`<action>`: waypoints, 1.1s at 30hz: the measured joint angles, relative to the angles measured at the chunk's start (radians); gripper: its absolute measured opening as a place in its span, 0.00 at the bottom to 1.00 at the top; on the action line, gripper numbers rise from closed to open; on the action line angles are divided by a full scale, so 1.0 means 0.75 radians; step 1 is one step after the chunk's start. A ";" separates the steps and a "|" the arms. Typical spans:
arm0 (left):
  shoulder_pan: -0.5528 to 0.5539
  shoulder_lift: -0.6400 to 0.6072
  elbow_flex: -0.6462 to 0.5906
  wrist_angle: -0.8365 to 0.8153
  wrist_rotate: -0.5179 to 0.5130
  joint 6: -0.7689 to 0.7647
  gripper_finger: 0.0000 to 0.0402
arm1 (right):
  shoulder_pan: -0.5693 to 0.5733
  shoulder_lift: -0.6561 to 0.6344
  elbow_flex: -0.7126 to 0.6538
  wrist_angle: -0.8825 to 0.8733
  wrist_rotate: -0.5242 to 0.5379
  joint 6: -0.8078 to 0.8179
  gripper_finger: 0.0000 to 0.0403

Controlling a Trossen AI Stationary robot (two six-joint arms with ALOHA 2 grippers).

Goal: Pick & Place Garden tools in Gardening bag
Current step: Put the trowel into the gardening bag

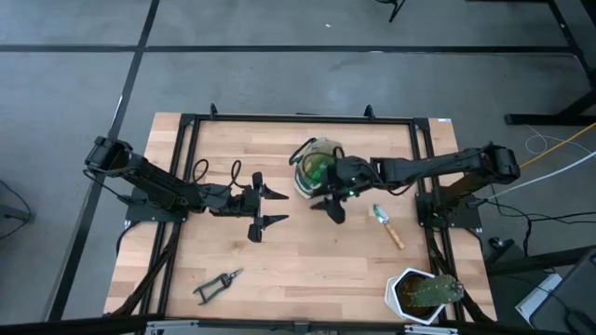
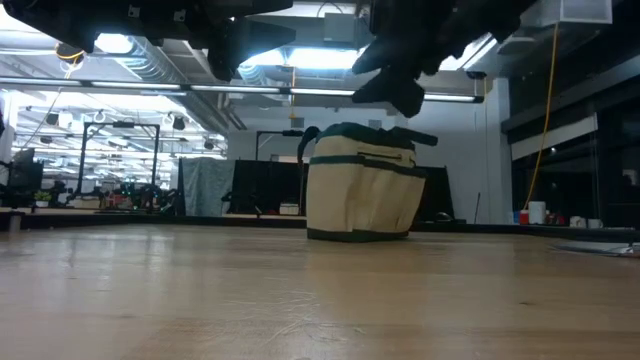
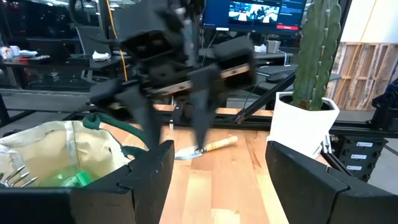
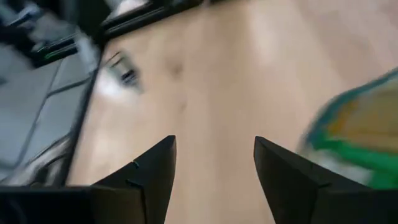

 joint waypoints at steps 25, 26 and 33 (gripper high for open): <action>0.000 0.000 0.000 0.000 0.000 0.000 0.62 | 0.229 0.000 0.030 -0.878 -0.145 0.374 0.54; 0.000 0.000 0.000 0.000 0.000 0.000 0.62 | 0.229 0.000 0.030 -0.925 -0.111 0.398 0.54; 0.000 0.000 0.000 0.000 0.000 0.000 0.62 | 0.229 0.000 0.030 -1.185 0.097 0.623 0.54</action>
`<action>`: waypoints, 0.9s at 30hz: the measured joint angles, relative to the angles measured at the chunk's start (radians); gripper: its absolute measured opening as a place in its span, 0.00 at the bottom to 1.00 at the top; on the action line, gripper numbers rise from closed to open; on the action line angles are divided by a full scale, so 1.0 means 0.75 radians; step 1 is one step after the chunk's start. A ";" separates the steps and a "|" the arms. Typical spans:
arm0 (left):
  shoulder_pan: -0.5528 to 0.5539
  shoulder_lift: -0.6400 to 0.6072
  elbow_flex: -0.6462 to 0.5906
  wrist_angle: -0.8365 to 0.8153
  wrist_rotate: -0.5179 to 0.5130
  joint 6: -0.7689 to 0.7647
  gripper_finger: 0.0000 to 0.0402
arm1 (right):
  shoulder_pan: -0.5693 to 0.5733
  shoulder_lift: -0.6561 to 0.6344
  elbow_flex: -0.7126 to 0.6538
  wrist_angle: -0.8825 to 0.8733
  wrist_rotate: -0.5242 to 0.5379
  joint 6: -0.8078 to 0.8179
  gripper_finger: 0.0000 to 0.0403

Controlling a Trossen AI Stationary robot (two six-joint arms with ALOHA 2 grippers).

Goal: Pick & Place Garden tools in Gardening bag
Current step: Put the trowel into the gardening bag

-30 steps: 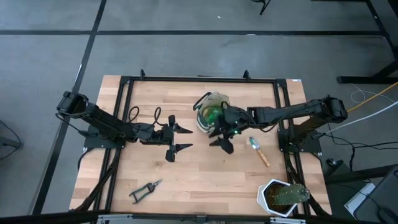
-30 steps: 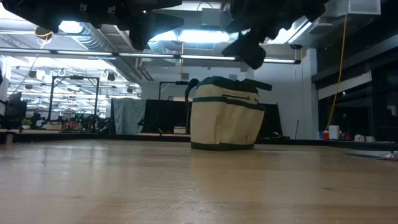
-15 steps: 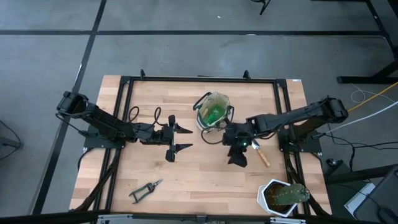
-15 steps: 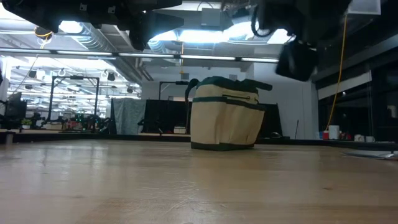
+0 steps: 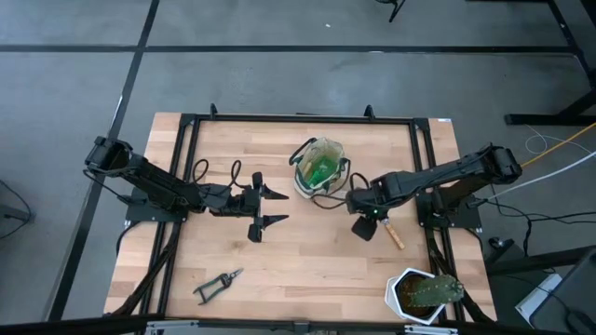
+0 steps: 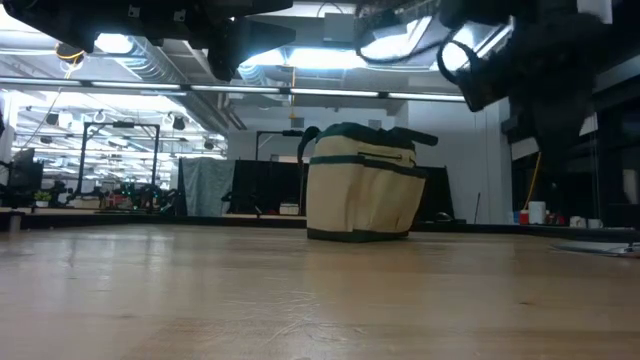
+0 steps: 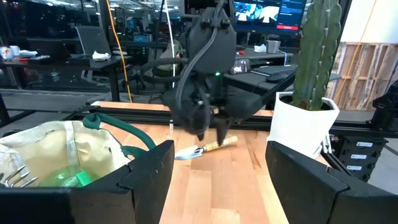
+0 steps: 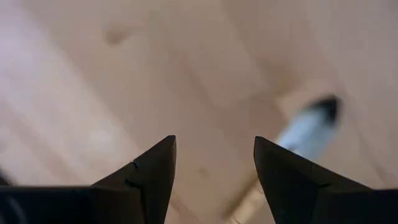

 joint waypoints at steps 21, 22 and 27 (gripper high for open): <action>0.000 0.000 0.000 0.000 0.000 0.000 0.62 | 0.175 -0.001 -0.298 -0.077 0.109 0.319 0.54; 0.000 0.000 0.000 0.000 0.000 0.000 0.62 | 0.175 -0.001 -0.330 -0.036 0.075 0.319 0.54; 0.000 0.000 0.000 0.000 0.000 0.000 0.62 | 0.174 -0.001 -0.443 0.152 0.022 0.319 0.54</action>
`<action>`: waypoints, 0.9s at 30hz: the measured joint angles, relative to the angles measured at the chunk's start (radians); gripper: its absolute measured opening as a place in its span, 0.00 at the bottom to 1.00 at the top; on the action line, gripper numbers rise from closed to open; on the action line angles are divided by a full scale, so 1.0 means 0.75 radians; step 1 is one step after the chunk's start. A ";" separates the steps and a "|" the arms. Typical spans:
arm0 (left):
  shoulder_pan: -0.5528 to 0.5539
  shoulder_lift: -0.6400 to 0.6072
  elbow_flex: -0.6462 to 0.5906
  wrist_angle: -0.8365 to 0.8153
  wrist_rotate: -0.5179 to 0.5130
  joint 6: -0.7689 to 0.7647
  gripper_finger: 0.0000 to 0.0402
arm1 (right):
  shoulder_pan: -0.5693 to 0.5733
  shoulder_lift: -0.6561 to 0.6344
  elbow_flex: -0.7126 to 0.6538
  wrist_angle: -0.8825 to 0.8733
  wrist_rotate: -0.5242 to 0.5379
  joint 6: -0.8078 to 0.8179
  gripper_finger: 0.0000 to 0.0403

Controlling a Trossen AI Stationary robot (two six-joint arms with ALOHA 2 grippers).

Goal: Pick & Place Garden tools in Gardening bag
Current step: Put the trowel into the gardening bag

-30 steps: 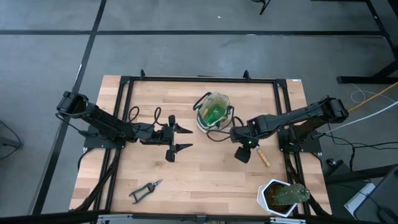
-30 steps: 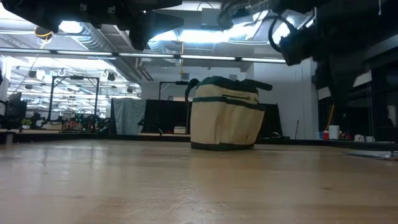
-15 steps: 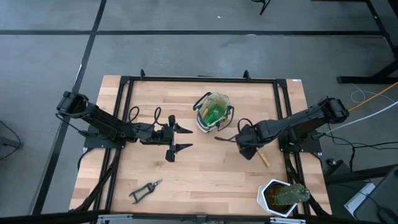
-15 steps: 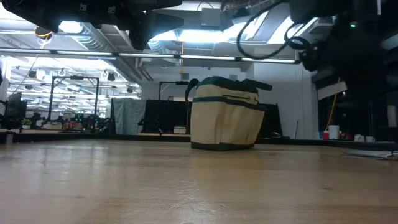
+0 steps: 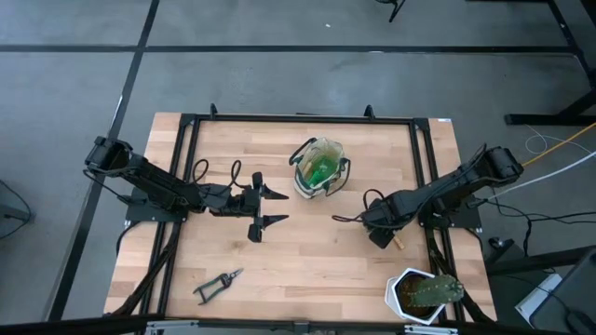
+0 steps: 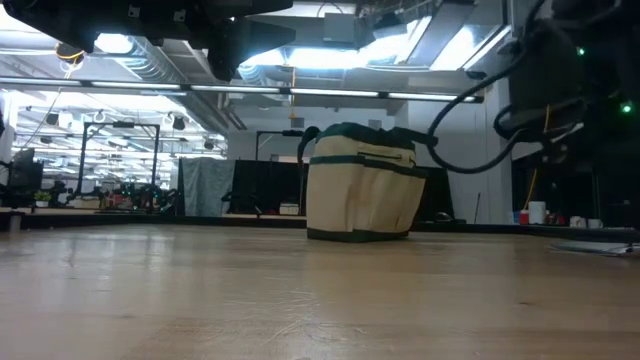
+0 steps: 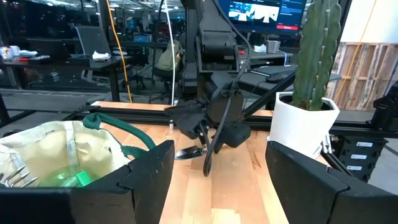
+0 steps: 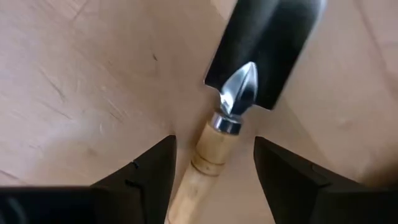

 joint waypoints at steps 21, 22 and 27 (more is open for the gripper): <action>0.000 0.000 0.000 0.000 0.000 0.000 0.62 | -0.001 -0.002 -0.032 0.036 0.016 -0.002 0.54; 0.000 0.000 0.000 0.000 0.000 0.000 0.62 | -0.001 -0.002 -0.032 0.040 0.017 -0.002 0.54; 0.000 0.000 0.000 0.000 0.000 0.000 0.62 | 0.000 -0.002 -0.032 0.054 0.022 -0.050 0.54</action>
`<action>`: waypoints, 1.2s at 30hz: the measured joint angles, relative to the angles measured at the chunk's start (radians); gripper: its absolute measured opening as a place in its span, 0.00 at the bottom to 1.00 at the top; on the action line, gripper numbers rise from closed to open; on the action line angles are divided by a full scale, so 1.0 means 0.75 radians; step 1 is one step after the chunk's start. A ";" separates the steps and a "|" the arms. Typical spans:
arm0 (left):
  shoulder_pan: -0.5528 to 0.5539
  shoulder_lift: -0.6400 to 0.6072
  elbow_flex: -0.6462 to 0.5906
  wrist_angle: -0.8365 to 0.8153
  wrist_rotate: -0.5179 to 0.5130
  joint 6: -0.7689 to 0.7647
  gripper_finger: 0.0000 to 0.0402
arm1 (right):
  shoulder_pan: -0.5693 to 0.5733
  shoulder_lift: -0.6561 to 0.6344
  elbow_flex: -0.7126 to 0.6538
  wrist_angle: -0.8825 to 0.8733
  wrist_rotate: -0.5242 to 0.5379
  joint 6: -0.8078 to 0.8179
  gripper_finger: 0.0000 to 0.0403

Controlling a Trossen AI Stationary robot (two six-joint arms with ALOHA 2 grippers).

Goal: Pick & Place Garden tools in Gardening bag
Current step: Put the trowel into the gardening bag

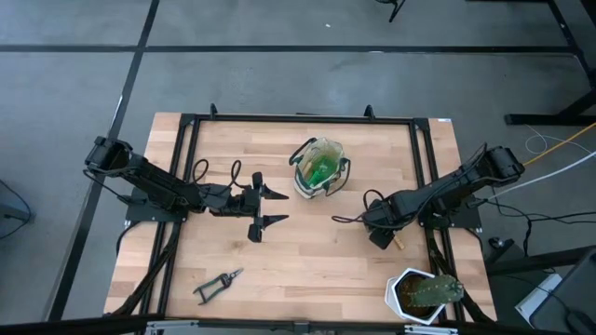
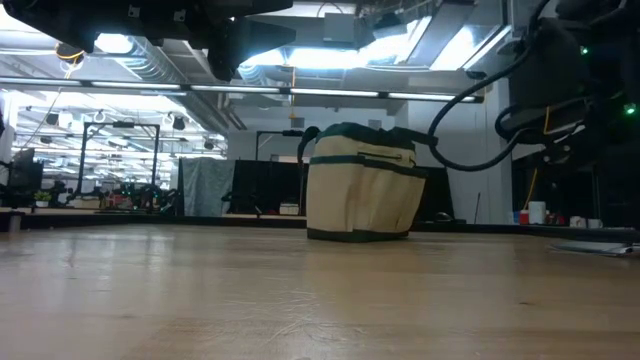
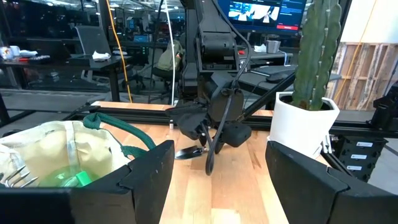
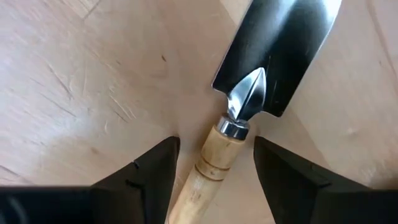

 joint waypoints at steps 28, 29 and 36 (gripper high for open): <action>0.001 0.000 0.000 0.000 0.000 0.000 0.62 | 0.001 0.002 0.001 0.043 -0.002 0.015 0.22; 0.000 0.000 0.000 0.000 0.000 0.000 0.62 | 0.001 0.002 0.001 0.043 0.003 0.015 0.22; 0.000 0.000 0.000 0.000 0.000 0.000 0.62 | 0.002 0.002 0.001 0.050 0.034 0.059 0.21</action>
